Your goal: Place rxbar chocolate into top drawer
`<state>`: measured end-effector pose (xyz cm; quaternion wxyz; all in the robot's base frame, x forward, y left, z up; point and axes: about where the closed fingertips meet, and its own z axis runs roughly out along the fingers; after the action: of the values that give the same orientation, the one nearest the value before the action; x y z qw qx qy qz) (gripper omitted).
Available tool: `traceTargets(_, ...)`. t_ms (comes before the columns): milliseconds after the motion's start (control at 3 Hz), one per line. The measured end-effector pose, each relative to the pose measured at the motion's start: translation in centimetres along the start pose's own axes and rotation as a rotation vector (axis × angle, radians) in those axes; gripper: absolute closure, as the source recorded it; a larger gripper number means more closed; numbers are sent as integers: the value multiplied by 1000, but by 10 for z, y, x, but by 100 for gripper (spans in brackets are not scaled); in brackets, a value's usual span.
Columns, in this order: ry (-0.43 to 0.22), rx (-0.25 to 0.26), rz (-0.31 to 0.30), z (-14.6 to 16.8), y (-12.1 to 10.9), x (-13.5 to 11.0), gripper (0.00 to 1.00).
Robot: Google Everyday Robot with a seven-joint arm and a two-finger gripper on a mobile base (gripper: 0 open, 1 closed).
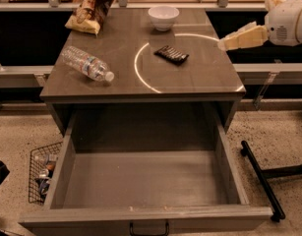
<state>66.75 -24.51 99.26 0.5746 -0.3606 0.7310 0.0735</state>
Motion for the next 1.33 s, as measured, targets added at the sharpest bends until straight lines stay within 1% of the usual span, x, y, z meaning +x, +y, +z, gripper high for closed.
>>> traceTargets(333,3,-4,-1,0,1,0,0)
traceTargets(667,5,-3,31,6,6,6,0)
traceTargets(1000,7,-57,59,42,18,15,0)
traceTargets(1333,28,-112,57,84,30,28,0)
